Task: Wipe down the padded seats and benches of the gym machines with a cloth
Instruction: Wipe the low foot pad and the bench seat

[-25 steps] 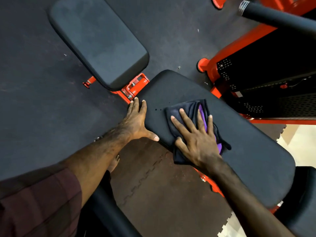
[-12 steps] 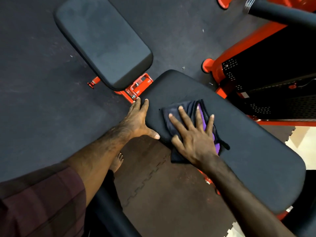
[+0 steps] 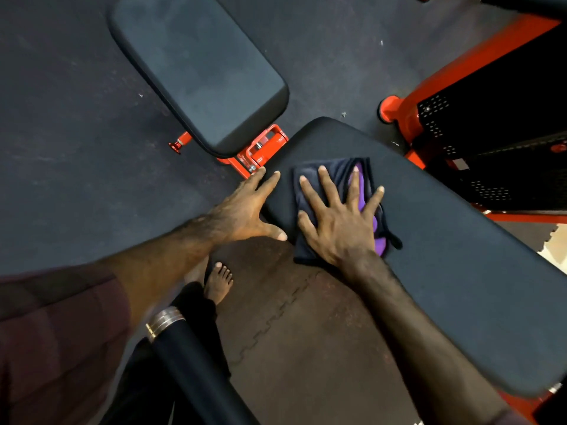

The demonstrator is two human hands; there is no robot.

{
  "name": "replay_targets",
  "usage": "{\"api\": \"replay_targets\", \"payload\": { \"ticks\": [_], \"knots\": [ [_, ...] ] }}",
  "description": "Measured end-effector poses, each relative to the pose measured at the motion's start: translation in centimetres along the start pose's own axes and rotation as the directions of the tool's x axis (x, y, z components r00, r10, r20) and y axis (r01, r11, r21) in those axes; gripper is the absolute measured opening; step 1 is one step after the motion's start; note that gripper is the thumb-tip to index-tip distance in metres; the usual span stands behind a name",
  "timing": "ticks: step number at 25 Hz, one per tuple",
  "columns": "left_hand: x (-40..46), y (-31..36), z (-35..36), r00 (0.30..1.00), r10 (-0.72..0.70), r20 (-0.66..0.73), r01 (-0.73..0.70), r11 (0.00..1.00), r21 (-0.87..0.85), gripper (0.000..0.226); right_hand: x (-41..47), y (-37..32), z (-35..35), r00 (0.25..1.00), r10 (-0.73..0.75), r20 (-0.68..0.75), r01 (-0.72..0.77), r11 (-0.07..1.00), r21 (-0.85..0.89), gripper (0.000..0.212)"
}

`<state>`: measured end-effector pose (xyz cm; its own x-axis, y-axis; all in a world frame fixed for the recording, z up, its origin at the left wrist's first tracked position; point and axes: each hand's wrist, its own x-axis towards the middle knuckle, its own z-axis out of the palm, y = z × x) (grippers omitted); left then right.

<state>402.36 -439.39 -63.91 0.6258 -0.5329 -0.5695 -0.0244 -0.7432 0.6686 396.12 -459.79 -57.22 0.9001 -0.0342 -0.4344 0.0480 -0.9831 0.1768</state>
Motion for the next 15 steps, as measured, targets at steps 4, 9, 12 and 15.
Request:
{"api": "replay_targets", "payload": {
  "ticks": [4, 9, 12, 15],
  "knots": [
    [0.6, -1.9, 0.7, 0.999, 0.017, -0.029, -0.020, 0.994, -0.110, 0.157, -1.7, -0.3, 0.6, 0.974, -0.225, -0.013, 0.224, 0.974, -0.028, 0.069],
    [1.5, -2.4, 0.2, 1.000, 0.008, 0.006, -0.006, 0.981, -0.194, 0.172, -0.8, 1.9, 0.4, 0.997, -0.070, -0.042, 0.069, 0.997, -0.018, 0.072],
    [1.9, -2.7, 0.3, 0.999, 0.040, 0.019, -0.036, 0.983, -0.182, 0.168, 2.6, -1.7, 0.2, 0.999, 0.051, 0.001, -0.051, 0.999, 0.018, 0.073],
    [1.9, -2.7, 0.6, 0.999, 0.036, 0.009, -0.034, 0.987, -0.156, 0.168, -0.7, -0.2, 0.8, 0.976, -0.219, -0.014, 0.219, 0.975, -0.024, 0.070]
  ]
}}
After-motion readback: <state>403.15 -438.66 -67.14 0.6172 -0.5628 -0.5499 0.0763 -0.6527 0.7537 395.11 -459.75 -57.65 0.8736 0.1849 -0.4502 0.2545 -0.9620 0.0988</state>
